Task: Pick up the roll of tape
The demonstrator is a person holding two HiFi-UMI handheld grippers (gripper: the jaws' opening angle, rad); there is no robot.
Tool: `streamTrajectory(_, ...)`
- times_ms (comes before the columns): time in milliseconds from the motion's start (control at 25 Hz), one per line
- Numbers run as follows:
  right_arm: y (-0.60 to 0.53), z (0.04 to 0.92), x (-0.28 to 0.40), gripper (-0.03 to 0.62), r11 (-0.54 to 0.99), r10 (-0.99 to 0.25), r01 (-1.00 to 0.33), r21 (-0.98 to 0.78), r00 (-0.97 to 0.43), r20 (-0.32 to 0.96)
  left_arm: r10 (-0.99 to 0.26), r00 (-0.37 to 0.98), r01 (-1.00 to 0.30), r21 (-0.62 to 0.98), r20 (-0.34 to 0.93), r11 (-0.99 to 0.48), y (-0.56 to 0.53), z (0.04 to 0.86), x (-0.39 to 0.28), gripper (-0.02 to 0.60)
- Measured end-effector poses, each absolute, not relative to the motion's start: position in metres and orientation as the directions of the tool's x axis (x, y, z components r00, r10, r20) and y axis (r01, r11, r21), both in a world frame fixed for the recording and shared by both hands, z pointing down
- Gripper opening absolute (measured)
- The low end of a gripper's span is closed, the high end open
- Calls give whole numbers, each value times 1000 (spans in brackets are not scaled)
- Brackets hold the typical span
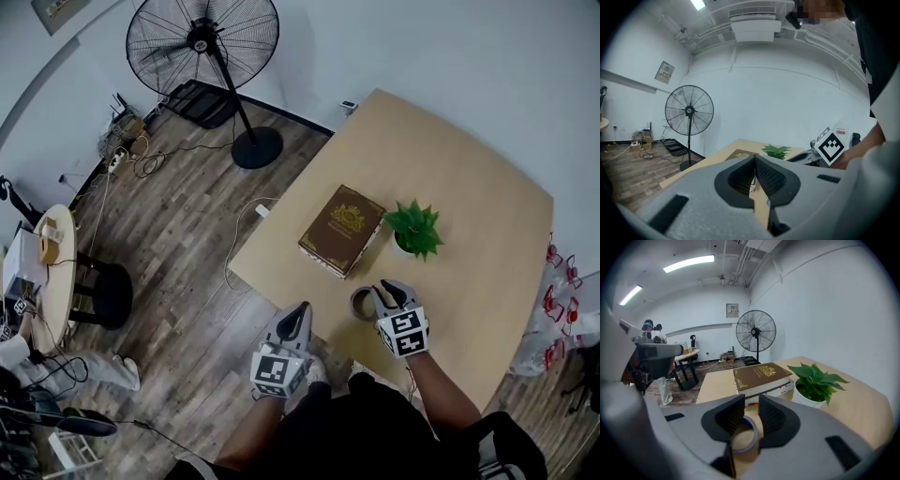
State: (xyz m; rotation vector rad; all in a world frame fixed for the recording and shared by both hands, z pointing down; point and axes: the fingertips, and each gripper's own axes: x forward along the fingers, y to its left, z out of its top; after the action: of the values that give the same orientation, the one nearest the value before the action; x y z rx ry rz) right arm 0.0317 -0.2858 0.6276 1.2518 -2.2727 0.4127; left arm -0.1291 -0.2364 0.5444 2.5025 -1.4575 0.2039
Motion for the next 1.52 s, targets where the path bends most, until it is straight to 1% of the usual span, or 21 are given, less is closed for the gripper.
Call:
streamTrajectory(120, -282, 654, 33, 108, 536, -648, -843, -40, -441, 621, -838, 488, -873, 136, 245, -469, -238, 548, -132, 2)
streamTrajectory(280, -276, 686, 33, 118, 566, -579, -823, -49, -439, 687, -838, 483, -875, 134, 254, -464, -237, 551, -135, 2)
streamTrajectory(400, -273, 708, 35, 136, 560, -535, -825, -68, -423, 731, -839, 477, -879, 140, 264, -456, -235, 555, -139, 2)
streamTrajectory(680, -275, 743, 41, 143, 515, -488, -853, -88, -377, 787, -843, 465, -886, 143, 270, -442, -234, 558, -144, 2)
streamTrajectory(840, -273, 747, 49, 143, 474, -496, -876, -89, -349, 795, -840, 463, -886, 146, 281, -440, -229, 560, -148, 2)
streamTrajectory(960, -275, 746, 45, 130, 464, -509, -881, -99, -356, 783, -843, 453, -892, 143, 289, -430, -225, 561, -155, 2)
streamTrajectory(1080, -274, 745, 43, 99, 470, -512, -878, -96, -360, 780, -846, 445, -895, 150, 293, -419, -222, 562, -157, 2)
streamTrajectory(1240, -278, 743, 45, 55, 472, -544, -881, -37, -324, 774, -849, 443, -897, 147, 288, -418, -220, 561, -156, 2)
streamTrajectory(1520, -276, 739, 49, 46, 464, -573, -886, -24, -321, 754, -854, 436, -900, 132, 285, -415, -220, 557, -157, 2)
